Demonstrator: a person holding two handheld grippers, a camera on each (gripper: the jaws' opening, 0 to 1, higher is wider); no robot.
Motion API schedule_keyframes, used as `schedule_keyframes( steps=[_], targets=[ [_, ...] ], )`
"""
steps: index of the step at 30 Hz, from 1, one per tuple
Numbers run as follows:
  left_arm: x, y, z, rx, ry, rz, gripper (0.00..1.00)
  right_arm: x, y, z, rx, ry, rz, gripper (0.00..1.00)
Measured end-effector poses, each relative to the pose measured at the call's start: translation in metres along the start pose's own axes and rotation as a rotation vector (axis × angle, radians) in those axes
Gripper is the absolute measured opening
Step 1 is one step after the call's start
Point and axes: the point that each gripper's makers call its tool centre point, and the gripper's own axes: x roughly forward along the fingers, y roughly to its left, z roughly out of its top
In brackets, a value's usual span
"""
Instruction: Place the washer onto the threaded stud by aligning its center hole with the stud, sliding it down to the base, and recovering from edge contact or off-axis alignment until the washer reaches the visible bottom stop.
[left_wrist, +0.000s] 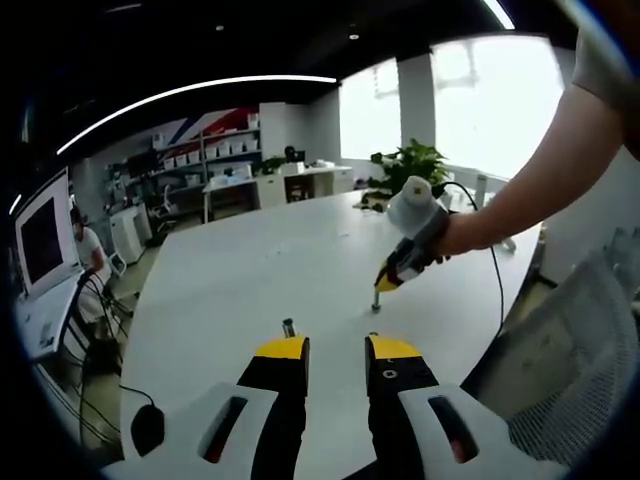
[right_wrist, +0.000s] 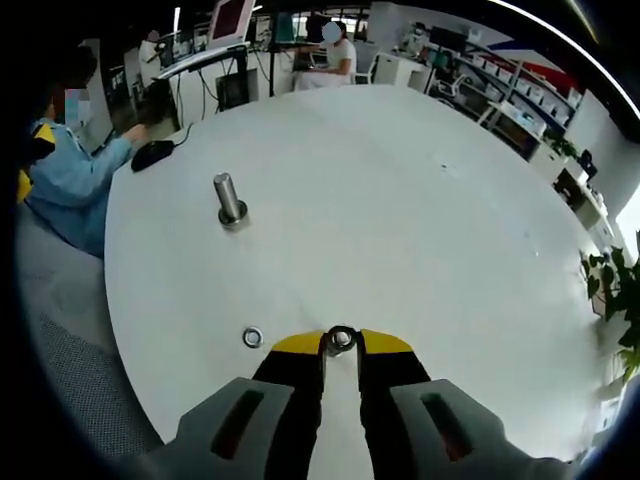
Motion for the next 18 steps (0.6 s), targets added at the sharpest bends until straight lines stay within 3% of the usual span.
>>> schedule_keyframes(
  steps=[13, 18],
  targets=[
    [0.0001, 0.0005, 0.0, -0.002, -0.002, 0.0, 0.2, 0.0001, 0.0007, 0.0003, -0.013, -0.007, -0.005, 0.16],
    [-0.0001, 0.0005, 0.0005, -0.003, -0.004, 0.0, 0.2, -0.0038, -0.0027, 0.0064, -0.029, -0.042, -0.028, 0.16]
  ],
)
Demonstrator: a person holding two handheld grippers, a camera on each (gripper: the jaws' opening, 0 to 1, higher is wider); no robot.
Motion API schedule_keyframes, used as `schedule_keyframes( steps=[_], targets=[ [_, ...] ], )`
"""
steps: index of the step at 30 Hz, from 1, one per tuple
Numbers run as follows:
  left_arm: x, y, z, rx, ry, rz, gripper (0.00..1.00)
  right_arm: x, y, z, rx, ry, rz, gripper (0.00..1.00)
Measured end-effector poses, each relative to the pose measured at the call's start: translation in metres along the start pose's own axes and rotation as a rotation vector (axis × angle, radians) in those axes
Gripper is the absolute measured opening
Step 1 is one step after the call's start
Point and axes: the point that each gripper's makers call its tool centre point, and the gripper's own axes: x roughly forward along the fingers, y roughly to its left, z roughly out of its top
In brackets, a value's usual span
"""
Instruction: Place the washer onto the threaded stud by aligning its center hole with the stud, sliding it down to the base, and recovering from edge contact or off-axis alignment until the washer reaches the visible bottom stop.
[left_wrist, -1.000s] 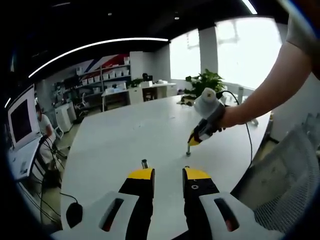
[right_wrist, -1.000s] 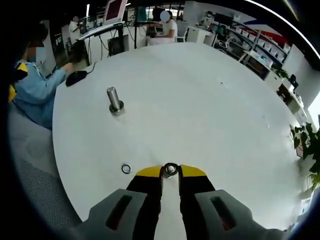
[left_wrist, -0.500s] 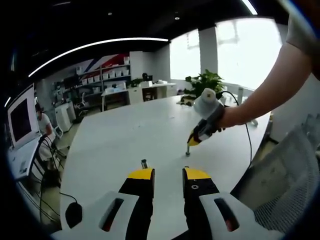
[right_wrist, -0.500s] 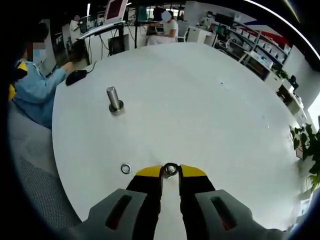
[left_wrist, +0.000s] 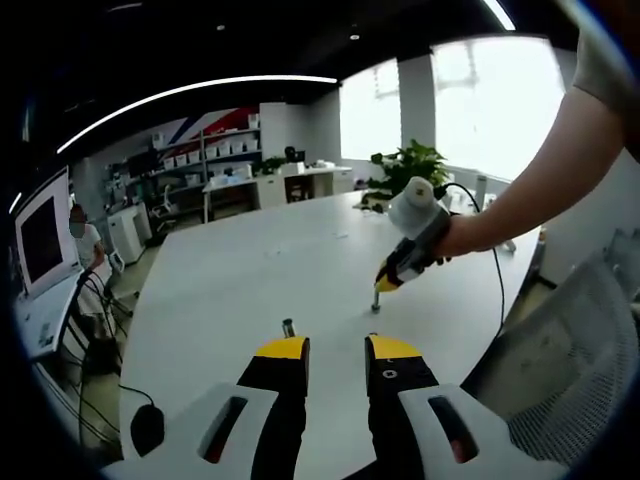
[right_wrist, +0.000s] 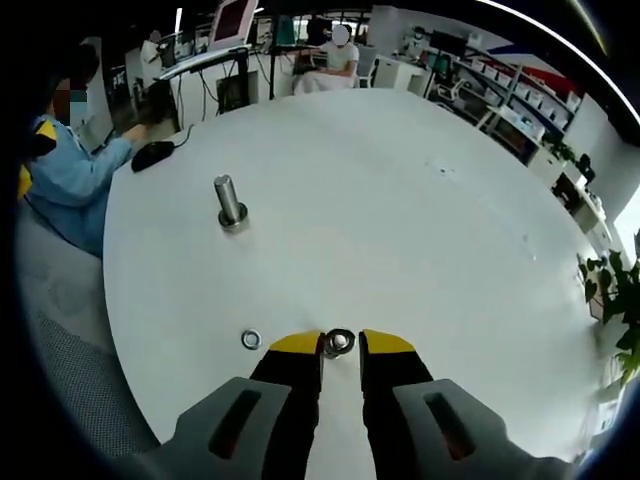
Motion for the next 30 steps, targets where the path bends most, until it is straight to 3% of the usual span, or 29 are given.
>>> schedule_keyframes(
  steps=[9, 17, 30],
  targets=[
    [0.0, 0.0, 0.0, -0.002, -0.002, 0.001, 0.2, -0.003, 0.012, -0.003, -0.005, -0.013, 0.032, 0.16],
    [0.0, 0.0, 0.0, 0.002, 0.002, 0.0, 0.2, 0.0, 0.015, 0.003, -0.052, -0.023, 0.041, 0.16],
    [0.0, 0.0, -0.002, 0.003, 0.007, 0.003, 0.2, 0.004, 0.015, 0.0, -0.056, -0.008, 0.056, 0.18]
  ],
)
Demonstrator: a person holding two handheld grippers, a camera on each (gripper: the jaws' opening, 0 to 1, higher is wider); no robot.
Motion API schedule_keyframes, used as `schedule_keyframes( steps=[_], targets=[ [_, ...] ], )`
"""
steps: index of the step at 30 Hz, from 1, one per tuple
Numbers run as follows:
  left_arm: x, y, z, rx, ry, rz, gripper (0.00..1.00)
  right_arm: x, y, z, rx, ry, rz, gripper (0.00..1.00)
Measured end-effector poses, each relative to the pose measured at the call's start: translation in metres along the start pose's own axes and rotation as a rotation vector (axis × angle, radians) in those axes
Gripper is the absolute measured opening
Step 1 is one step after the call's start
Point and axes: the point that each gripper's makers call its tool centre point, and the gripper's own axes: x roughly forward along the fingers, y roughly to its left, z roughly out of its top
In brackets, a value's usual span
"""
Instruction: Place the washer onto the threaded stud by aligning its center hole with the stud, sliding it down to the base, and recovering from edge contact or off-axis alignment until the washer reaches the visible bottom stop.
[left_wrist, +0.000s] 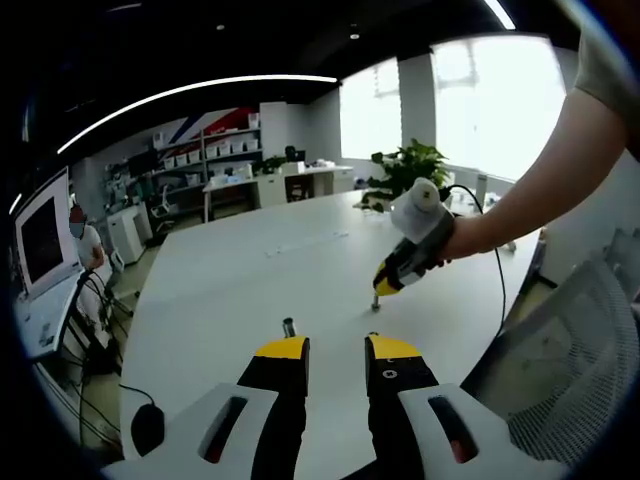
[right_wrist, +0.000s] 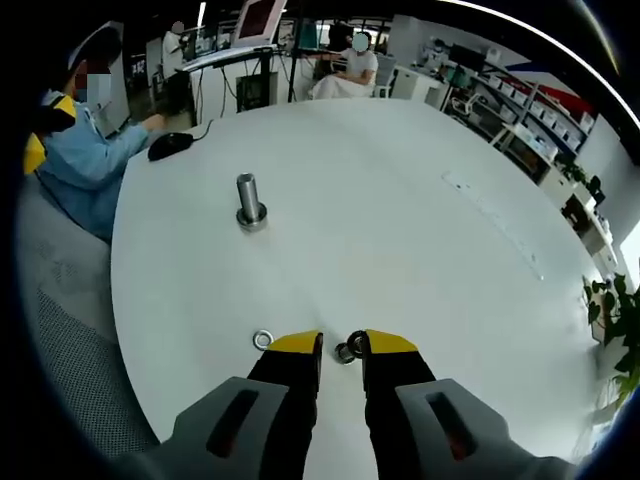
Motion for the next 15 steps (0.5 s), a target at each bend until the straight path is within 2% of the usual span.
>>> schedule_keyframes(
  steps=[5, 15],
  targets=[
    [0.0001, 0.0003, 0.0, -0.002, 0.0, 0.001, 0.2, -0.0015, -0.0035, 0.0031, -0.011, -0.014, -0.021, 0.19],
    [0.0004, 0.0005, -0.0003, -0.001, 0.002, 0.002, 0.2, -0.0012, -0.0047, -0.0023, -0.006, -0.002, -0.018, 0.19]
  ],
)
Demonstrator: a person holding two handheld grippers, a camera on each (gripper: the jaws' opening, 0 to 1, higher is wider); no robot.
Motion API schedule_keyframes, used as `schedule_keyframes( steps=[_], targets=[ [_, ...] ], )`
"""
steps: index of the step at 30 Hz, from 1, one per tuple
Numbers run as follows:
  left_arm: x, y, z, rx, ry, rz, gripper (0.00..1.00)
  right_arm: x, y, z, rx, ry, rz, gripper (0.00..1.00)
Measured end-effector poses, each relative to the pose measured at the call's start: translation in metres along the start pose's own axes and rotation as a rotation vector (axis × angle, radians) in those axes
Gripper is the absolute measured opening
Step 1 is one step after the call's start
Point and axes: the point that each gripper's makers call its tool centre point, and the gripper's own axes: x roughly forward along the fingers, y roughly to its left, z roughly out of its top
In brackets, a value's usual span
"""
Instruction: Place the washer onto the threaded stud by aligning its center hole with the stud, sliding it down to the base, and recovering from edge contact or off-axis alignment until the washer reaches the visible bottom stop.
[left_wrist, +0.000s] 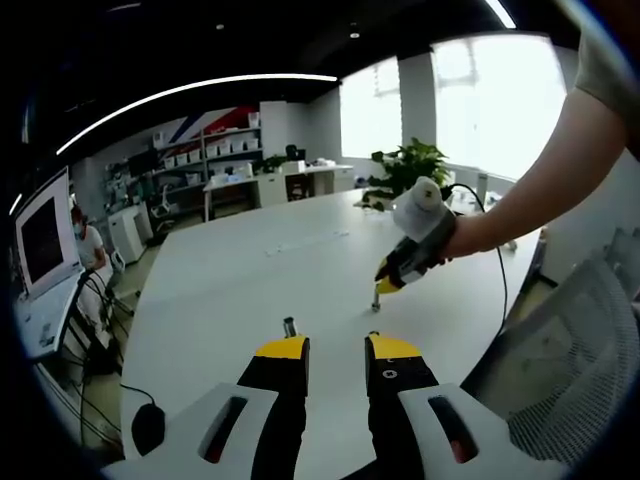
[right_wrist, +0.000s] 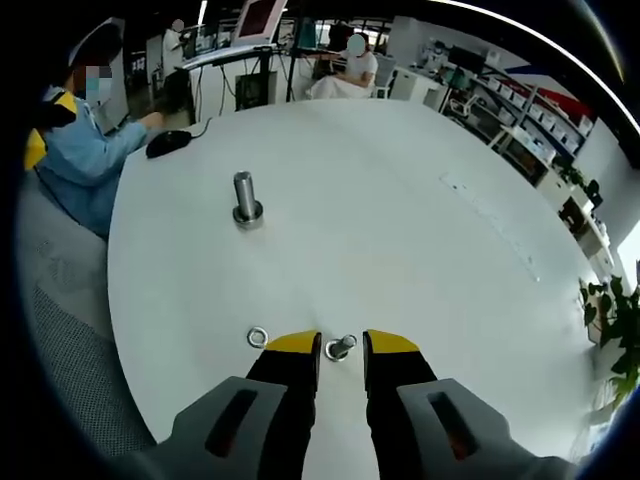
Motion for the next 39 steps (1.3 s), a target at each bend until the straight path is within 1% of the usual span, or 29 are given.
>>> schedule_keyframes(
  steps=[16, 19, 24, 29, 32, 36, 39],
  targets=[
    [0.0, 0.002, 0.0, -0.004, -0.002, 0.006, 0.2, 0.0, 0.001, -0.003, 0.041, 0.011, 0.003, 0.19],
    [0.0, 0.002, 0.001, -0.002, -0.005, 0.006, 0.2, -0.003, 0.004, -0.007, 0.053, 0.017, 0.003, 0.19],
    [-0.001, 0.001, 0.002, -0.001, -0.008, 0.005, 0.2, -0.004, 0.01, -0.019, 0.072, 0.039, 0.01, 0.2],
    [-0.001, 0.001, 0.002, 0.002, -0.009, 0.004, 0.2, -0.006, 0.013, -0.023, 0.098, 0.046, 0.011, 0.21],
    [-0.001, 0.0, 0.002, 0.004, -0.009, 0.003, 0.2, -0.006, 0.017, -0.029, 0.119, 0.064, 0.022, 0.21],
    [-0.002, 0.001, 0.002, 0.004, -0.014, 0.008, 0.2, -0.008, 0.023, -0.032, 0.12, 0.068, 0.028, 0.21],
    [-0.002, 0.002, 0.002, -0.002, -0.015, 0.013, 0.2, -0.008, 0.029, -0.039, 0.114, 0.086, 0.041, 0.21]
  ],
)
